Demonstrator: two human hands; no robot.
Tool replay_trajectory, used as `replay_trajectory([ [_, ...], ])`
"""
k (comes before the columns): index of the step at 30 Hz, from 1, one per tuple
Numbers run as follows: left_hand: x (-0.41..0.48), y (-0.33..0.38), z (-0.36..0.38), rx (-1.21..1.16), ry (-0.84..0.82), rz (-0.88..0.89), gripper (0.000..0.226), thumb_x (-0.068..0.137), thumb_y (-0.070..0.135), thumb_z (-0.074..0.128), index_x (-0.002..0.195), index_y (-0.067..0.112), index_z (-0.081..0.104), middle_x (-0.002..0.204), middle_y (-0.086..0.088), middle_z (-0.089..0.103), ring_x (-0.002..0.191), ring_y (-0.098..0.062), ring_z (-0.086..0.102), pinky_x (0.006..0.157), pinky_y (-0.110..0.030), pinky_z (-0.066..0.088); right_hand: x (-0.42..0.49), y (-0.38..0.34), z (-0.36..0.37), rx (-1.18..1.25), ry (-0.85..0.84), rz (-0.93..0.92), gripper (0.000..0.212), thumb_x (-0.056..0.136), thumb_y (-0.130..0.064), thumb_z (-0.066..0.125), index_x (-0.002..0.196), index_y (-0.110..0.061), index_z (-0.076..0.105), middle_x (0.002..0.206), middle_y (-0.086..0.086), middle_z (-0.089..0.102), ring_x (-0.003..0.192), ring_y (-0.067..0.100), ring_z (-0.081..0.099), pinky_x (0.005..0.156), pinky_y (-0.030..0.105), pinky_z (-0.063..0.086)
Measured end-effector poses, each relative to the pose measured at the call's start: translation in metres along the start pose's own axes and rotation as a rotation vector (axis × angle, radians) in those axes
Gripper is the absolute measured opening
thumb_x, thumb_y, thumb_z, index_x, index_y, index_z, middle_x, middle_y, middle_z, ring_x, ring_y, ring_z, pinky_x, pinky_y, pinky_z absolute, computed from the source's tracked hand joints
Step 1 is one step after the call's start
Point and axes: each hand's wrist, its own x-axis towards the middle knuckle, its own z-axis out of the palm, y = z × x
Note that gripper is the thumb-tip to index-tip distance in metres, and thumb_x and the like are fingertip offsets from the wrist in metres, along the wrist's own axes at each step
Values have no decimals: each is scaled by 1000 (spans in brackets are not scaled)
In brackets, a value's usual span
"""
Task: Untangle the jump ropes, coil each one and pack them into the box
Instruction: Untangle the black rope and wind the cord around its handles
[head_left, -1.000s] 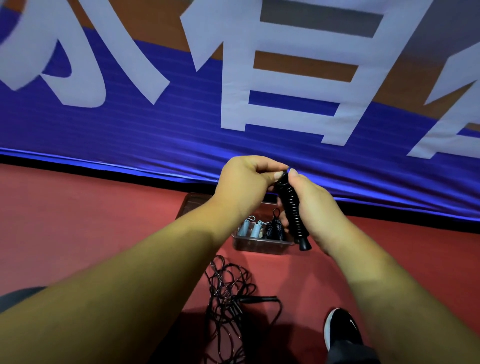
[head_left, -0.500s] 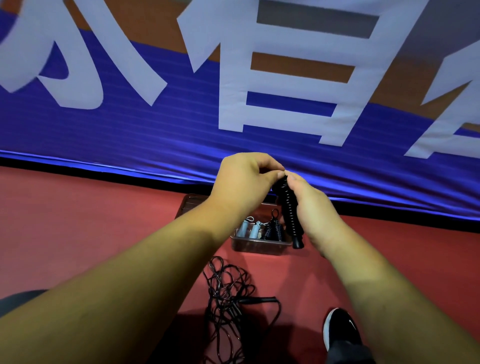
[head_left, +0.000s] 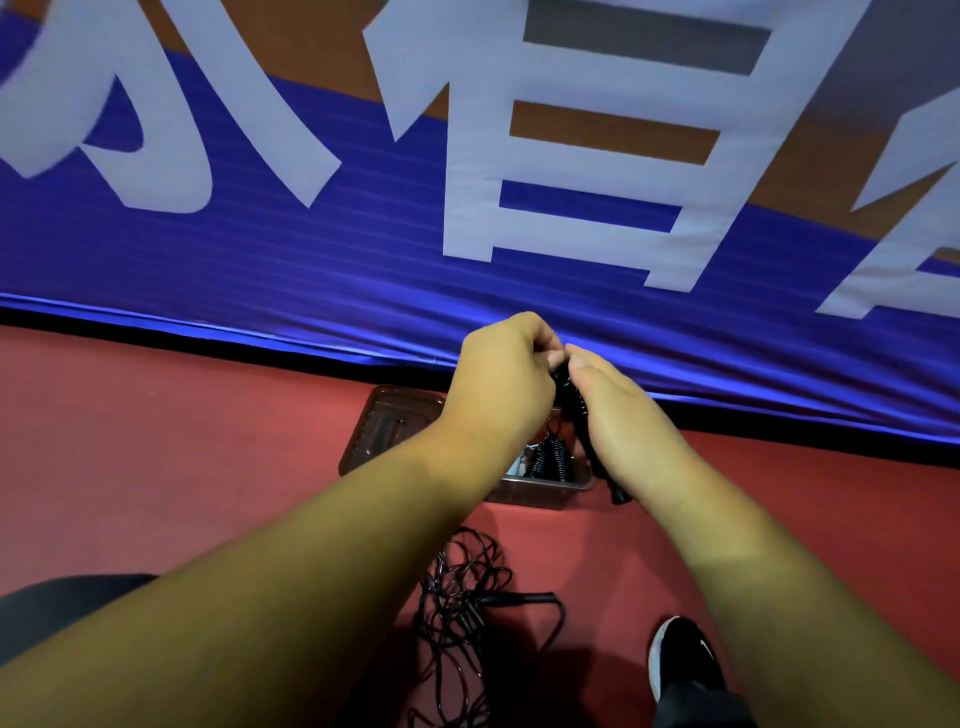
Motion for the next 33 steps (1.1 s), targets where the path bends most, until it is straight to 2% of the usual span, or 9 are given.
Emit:
replay_trajectory([
  [4, -1, 6, 0, -96, -34, -77, 16, 92, 8, 69, 93, 22, 77, 83, 7, 75, 78, -3, 68, 67, -10, 47, 1, -2, -1, -1, 20, 18, 78, 83, -72, 33, 152, -42, 53, 155, -16, 56, 137, 5, 52, 125, 42, 34],
  [8, 4, 6, -2, -338, -57, -319, 15, 84, 7, 74, 86, 21, 79, 80, 5, 78, 78, -13, 75, 81, -30, 62, 2, 0, -2, -22, 15, 20, 58, 101, -66, 34, 152, -44, 51, 144, -11, 62, 111, 14, 53, 108, 42, 43],
  [12, 7, 7, -1, -615, -116, -441, 16, 88, -4, 73, 90, 12, 76, 84, -7, 76, 77, -20, 72, 82, -36, 64, 4, 1, -2, -4, 48, 7, 52, 102, -66, 36, 148, -48, 53, 143, -11, 66, 122, 20, 67, 114, 45, 48],
  [15, 9, 3, -4, -738, -179, -449, 16, 90, -5, 74, 98, 8, 75, 88, -10, 77, 80, -22, 75, 82, -32, 63, 4, -3, -3, 62, 54, 37, 36, 109, -57, 38, 128, -44, 65, 104, -4, 75, 74, 16, 69, 80, 35, 53],
  [20, 8, -3, -3, -727, -207, -434, 13, 93, 3, 74, 103, 11, 73, 82, -3, 75, 69, -18, 65, 67, -25, 58, -1, -7, -5, 131, 43, 81, 52, 112, -50, 37, 93, -14, 68, 58, -3, 65, 47, 17, 55, 63, 34, 45],
  [25, 0, 3, 0, -725, -120, -356, 15, 92, 1, 75, 104, 9, 75, 84, -5, 76, 70, -20, 66, 74, -26, 59, 0, -3, -10, 381, 3, 135, 59, 94, -63, 47, 74, -15, 75, 80, 24, 61, 55, 29, 52, 61, 43, 41],
  [28, -13, 13, 1, -644, -35, -284, 13, 91, 4, 77, 100, 14, 78, 86, -9, 76, 70, -24, 70, 76, -40, 65, 2, -1, -13, 485, -5, 148, 53, 102, -48, 42, 91, -6, 73, 82, 20, 61, 50, 27, 49, 54, 38, 42],
  [30, -20, 19, 3, -554, 20, -235, 13, 92, 7, 76, 96, 20, 79, 86, -5, 77, 67, -33, 73, 68, -48, 65, -1, -2, -13, 467, -13, 154, 51, 104, -42, 39, 88, -5, 71, 79, 20, 63, 49, 27, 49, 54, 37, 41],
  [33, -24, 21, 7, -336, 92, -104, 16, 93, 10, 74, 95, 24, 79, 82, 8, 76, 66, -15, 73, 66, -28, 62, -7, -6, -10, 328, 4, 157, 51, 105, -37, 38, 73, -11, 69, 71, 17, 67, 53, 29, 54, 58, 39, 43],
])
